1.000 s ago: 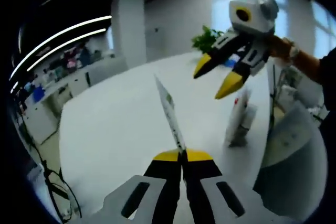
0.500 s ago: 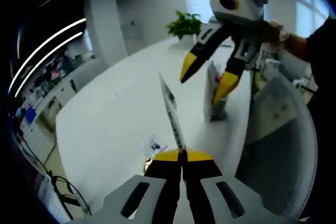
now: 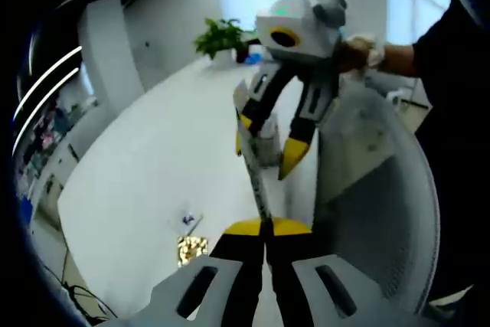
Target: Arrange the skincare products in the storage area until every visible bottle or jar stands upright without overlapping.
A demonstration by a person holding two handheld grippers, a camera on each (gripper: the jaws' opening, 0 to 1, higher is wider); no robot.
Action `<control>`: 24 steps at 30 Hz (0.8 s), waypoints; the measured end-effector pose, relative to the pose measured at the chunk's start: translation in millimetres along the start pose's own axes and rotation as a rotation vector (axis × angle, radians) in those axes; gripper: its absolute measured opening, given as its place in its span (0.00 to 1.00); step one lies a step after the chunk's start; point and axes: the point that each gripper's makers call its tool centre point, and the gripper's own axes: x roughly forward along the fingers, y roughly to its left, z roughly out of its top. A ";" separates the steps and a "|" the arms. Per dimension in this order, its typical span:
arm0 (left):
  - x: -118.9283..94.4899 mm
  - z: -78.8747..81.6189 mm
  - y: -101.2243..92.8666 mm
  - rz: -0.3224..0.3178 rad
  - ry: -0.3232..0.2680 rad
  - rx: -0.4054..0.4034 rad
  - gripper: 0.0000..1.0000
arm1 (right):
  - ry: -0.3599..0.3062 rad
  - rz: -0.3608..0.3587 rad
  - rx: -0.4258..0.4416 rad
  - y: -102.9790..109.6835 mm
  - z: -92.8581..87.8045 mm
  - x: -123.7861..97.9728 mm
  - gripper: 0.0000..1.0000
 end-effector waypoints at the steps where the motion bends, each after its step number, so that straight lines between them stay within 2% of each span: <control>1: 0.6 -0.1 -0.5 -0.006 -0.010 -0.004 0.00 | 0.008 0.000 0.011 1.6 -4.3 1.3 0.35; 8: 2.0 2.0 -14.6 -0.098 -0.041 0.034 0.00 | 0.043 -0.008 0.068 7.3 -24.9 3.7 0.28; 15: 3.0 8.7 -14.0 -0.156 -0.079 0.044 0.00 | 0.068 -0.011 0.127 11.2 -41.5 3.0 0.21; 19: 5.8 6.8 -9.9 -0.181 -0.091 -0.007 0.00 | 0.074 -0.012 0.155 16.2 -48.4 3.1 0.16; 22: 8.0 9.4 -8.7 -0.198 -0.126 -0.059 0.00 | 0.076 -0.021 0.168 16.3 -55.0 4.5 0.13; 24: 10.6 7.6 -4.1 -0.183 -0.134 -0.093 0.00 | 0.082 -0.011 0.186 18.7 -59.6 6.6 0.09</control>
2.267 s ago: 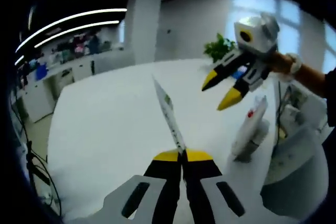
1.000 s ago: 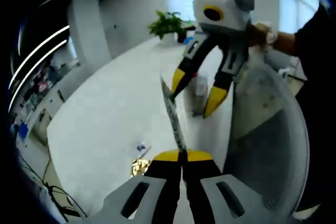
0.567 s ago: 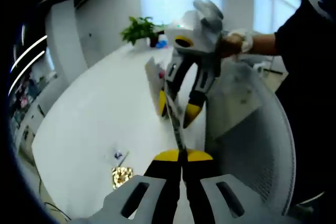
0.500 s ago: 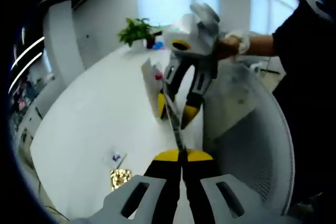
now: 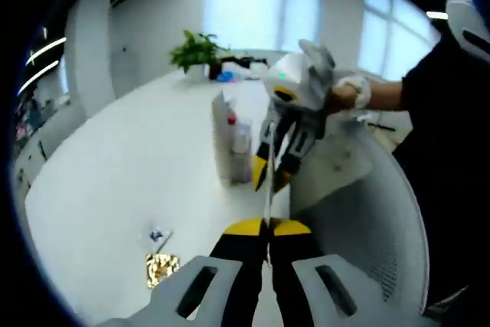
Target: Arrange the skincare products in the storage area until every visible bottle or jar stands upright without overlapping.
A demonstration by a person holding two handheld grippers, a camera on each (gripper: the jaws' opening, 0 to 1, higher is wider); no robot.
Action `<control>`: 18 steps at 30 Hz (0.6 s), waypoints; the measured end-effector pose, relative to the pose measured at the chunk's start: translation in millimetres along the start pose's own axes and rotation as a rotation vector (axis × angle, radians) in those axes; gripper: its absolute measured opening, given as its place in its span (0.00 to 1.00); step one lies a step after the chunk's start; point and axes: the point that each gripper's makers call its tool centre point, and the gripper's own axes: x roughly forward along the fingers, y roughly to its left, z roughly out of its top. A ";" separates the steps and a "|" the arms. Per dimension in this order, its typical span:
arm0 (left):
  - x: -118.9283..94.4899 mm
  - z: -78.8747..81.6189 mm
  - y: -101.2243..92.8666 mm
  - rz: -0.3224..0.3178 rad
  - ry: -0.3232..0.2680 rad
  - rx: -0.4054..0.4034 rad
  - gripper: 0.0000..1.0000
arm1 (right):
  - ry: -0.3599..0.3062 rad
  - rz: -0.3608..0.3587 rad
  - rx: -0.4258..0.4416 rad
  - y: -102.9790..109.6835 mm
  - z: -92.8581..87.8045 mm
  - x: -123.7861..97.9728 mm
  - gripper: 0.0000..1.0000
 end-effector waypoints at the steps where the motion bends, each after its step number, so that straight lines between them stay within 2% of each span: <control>1: 0.3 0.0 2.4 0.006 -0.012 -0.016 0.00 | -0.003 0.006 0.008 0.8 -1.8 1.3 0.08; 6: 4.1 -2.0 9.7 0.016 -0.037 -0.060 0.00 | 0.001 0.025 0.015 4.3 -7.7 5.2 0.05; 9: 3.4 10.2 20.6 0.047 -0.116 -0.105 0.00 | -0.012 0.047 0.019 6.2 -7.9 5.2 0.02; 10: 2.6 18.7 25.6 0.058 -0.176 -0.142 0.02 | -0.023 0.066 0.021 8.0 -7.2 4.3 0.02; 12: 1.5 26.9 30.3 0.044 -0.246 -0.177 0.08 | -0.056 0.089 0.025 8.8 -5.7 2.9 0.01; 14: 4.1 29.9 26.4 -0.019 -0.272 -0.209 0.08 | -0.062 0.119 0.037 8.4 -6.9 2.7 0.01; 16: 9.5 34.3 33.6 -0.008 -0.309 -0.226 0.13 | -0.093 0.153 0.075 9.3 -3.2 2.5 0.01; 18: 16.1 34.2 31.8 -0.021 -0.327 -0.264 0.18 | -0.122 0.207 0.098 14.6 1.2 2.8 0.01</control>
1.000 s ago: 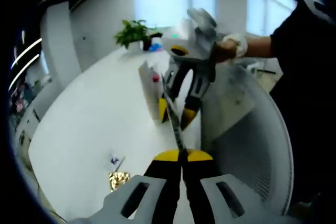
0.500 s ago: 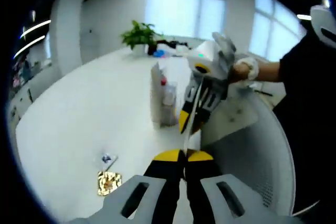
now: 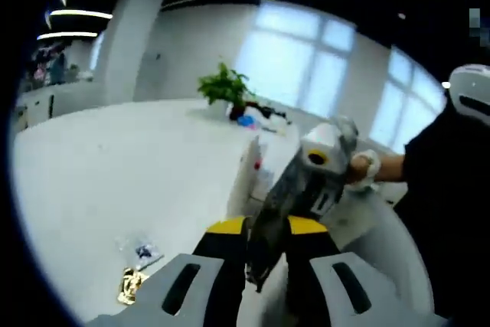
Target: Arrange the skincare products in the storage area until every visible bottle or jar stands upright without overlapping.
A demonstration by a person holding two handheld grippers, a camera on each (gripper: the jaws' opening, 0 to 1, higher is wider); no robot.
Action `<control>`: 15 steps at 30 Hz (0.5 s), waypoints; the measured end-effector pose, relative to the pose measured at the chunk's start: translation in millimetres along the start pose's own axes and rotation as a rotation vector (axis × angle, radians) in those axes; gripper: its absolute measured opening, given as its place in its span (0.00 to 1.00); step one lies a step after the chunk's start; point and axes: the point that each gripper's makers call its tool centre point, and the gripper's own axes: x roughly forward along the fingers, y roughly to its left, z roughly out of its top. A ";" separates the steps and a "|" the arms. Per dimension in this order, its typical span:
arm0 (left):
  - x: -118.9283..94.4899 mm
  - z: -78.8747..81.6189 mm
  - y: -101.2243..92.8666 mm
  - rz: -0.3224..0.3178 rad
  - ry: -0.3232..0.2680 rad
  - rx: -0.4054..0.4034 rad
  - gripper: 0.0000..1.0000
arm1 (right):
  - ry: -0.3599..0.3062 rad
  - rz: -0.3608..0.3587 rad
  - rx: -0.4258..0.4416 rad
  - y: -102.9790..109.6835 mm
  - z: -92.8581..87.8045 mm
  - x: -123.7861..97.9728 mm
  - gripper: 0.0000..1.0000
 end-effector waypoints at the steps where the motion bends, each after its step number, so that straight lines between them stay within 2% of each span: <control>1: 1.9 -3.1 -0.1 -0.002 0.002 -0.009 0.20 | -0.015 0.017 0.005 2.0 2.4 0.8 0.01; 3: 5.5 -11.2 0.2 -0.010 0.012 -0.020 0.20 | -0.032 0.029 0.022 2.4 5.2 2.3 0.01; 5: 8.0 -17.0 6.3 0.016 0.022 -0.088 0.16 | -0.040 0.031 0.043 1.2 6.1 3.8 0.01; 6: 10.1 -16.2 10.0 0.020 0.001 -0.140 0.15 | -0.040 0.034 0.051 0.8 5.2 5.0 0.01; 8: 13.2 -14.3 14.4 0.038 -0.025 -0.182 0.16 | -0.040 0.023 0.087 -2.0 3.1 5.9 0.01; 10: 16.9 -16.5 19.9 0.057 -0.014 -0.182 0.15 | -0.036 0.021 0.151 -3.2 0.1 6.7 0.01; 15: 27.4 -18.0 25.2 0.074 -0.004 -0.219 0.06 | -0.048 0.014 0.199 -5.9 -4.2 7.2 0.01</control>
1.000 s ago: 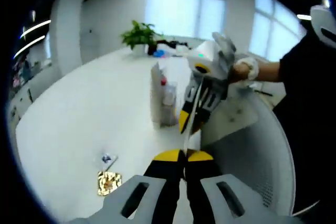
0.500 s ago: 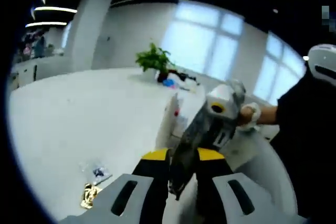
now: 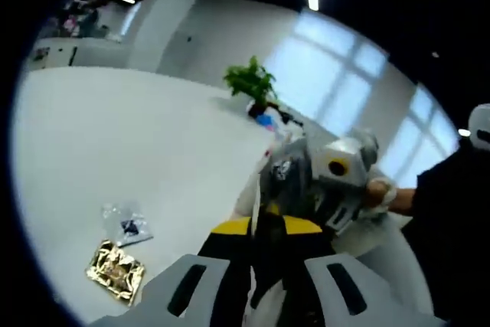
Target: Arrange the skincare products in the storage area until every visible bottle or jar stands upright without overlapping.
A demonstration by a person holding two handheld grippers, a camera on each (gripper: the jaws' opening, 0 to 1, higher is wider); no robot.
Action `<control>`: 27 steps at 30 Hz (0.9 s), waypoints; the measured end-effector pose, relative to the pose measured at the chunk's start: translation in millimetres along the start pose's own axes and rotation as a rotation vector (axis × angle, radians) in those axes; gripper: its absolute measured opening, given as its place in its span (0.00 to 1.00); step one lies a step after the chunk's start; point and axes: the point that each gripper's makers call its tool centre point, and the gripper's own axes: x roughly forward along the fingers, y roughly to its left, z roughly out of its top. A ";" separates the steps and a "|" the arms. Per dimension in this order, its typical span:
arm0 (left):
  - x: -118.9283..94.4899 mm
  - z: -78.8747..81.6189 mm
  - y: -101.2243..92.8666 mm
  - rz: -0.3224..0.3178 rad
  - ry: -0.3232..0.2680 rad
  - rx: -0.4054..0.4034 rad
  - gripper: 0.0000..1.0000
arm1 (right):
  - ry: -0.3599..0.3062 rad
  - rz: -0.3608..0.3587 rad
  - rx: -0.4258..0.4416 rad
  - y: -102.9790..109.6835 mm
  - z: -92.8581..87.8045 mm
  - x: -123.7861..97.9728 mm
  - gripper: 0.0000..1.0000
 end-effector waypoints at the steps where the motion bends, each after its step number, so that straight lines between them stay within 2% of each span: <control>1: 2.3 -1.4 1.7 0.009 0.003 -0.008 0.05 | 0.001 -0.009 0.017 -1.2 -0.4 -0.2 0.01; 5: 8.0 -11.2 11.5 0.059 0.051 -0.034 0.01 | 0.017 -0.038 0.051 -7.9 -4.5 0.2 0.01; 7: 9.6 -18.5 20.7 0.109 0.092 -0.088 0.01 | 0.023 -0.055 0.037 -10.8 -5.6 0.2 0.02; 10: 13.4 -21.5 23.5 0.117 0.122 -0.080 0.00 | 0.051 -0.083 0.013 -14.2 -9.0 1.6 0.02; 17: 23.2 -40.1 33.1 0.152 0.309 -0.049 0.00 | 0.121 -0.105 -0.023 -17.5 -21.2 4.8 0.04; 22: 25.6 -48.8 44.4 0.190 0.384 -0.049 0.00 | 0.199 -0.156 -0.049 -26.7 -36.0 2.1 0.09; 27: 28.7 -54.0 53.6 0.206 0.402 -0.092 0.00 | 0.231 -0.199 -0.103 -33.8 -39.9 -0.8 0.13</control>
